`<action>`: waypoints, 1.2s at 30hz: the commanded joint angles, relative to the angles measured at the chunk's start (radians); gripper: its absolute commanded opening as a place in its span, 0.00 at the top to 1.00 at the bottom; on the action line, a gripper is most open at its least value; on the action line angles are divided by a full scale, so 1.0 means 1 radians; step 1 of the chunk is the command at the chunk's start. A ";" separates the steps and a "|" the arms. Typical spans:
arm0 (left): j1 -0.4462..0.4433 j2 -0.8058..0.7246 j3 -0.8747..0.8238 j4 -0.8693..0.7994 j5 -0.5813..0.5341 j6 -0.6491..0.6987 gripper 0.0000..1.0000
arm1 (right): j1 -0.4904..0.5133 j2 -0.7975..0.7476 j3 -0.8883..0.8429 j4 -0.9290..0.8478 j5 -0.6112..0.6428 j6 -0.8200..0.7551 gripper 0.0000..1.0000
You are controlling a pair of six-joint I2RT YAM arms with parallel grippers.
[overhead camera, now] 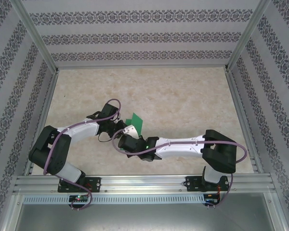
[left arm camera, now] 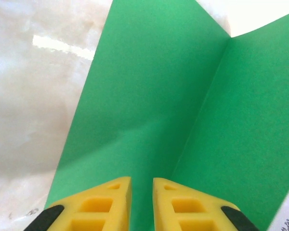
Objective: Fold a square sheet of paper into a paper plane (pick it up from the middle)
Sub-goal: Fold the triangle a second time at the center of the table.
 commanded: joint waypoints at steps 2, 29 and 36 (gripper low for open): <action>-0.009 -0.061 0.012 -0.068 -0.074 0.013 0.78 | -0.065 -0.047 -0.098 0.206 -0.182 0.047 1.00; -0.020 -0.226 -0.117 -0.057 -0.130 -0.106 0.92 | -0.158 -0.064 -0.202 0.422 -0.266 0.358 1.00; -0.028 -0.193 -0.137 -0.014 -0.102 -0.121 0.95 | -0.157 -0.067 -0.183 0.365 -0.265 0.323 1.00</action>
